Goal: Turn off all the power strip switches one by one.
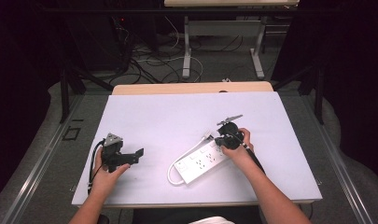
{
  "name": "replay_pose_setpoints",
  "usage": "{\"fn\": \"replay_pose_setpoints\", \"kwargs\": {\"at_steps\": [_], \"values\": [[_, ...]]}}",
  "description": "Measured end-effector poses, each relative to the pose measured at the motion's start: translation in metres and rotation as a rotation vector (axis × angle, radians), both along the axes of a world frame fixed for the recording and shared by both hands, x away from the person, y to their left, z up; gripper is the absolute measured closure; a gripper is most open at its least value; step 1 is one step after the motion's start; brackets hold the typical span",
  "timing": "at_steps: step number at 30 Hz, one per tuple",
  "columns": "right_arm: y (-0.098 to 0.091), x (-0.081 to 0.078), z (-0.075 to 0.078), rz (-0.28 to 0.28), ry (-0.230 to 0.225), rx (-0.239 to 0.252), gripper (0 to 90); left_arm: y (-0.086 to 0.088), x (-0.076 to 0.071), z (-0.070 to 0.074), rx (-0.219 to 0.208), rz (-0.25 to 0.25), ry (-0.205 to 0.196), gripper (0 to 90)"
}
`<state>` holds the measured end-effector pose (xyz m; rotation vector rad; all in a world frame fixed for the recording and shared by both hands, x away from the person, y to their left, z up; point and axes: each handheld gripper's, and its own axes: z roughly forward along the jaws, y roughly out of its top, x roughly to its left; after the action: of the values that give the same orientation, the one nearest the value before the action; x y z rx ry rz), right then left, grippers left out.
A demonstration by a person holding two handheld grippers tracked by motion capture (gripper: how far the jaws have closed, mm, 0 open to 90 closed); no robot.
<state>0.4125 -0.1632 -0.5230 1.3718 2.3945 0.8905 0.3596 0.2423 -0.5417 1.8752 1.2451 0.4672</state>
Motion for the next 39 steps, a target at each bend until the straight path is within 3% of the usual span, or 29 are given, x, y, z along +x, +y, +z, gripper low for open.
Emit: {"fn": "replay_pose_setpoints", "kwargs": {"at_steps": [2, 15, 24, 34, 39], "values": [[-0.003, 0.000, -0.001, 0.007, -0.023, 0.018, 89.2, 0.000, 0.000, 0.000, 0.000, 0.000, 0.001, 2.4], [-0.030, -0.014, 0.006, -0.018, -0.046, 0.048, 81.2, 0.000, 0.000, 0.000, -0.005, 0.004, 0.001, 2.4], [-0.055, -0.022, 0.008, -0.071, -0.044, 0.091, 72.9, 0.000, 0.001, 0.000, -0.003, 0.008, 0.002, 2.4], [-0.077, -0.030, 0.009, -0.111, -0.034, 0.113, 55.6, 0.000, 0.000, -0.001, -0.008, 0.010, 0.002, 2.5], [-0.091, -0.033, 0.008, -0.147, -0.050, 0.107, 42.0, 0.000, 0.000, 0.000, -0.008, 0.012, 0.004, 2.5]]}}
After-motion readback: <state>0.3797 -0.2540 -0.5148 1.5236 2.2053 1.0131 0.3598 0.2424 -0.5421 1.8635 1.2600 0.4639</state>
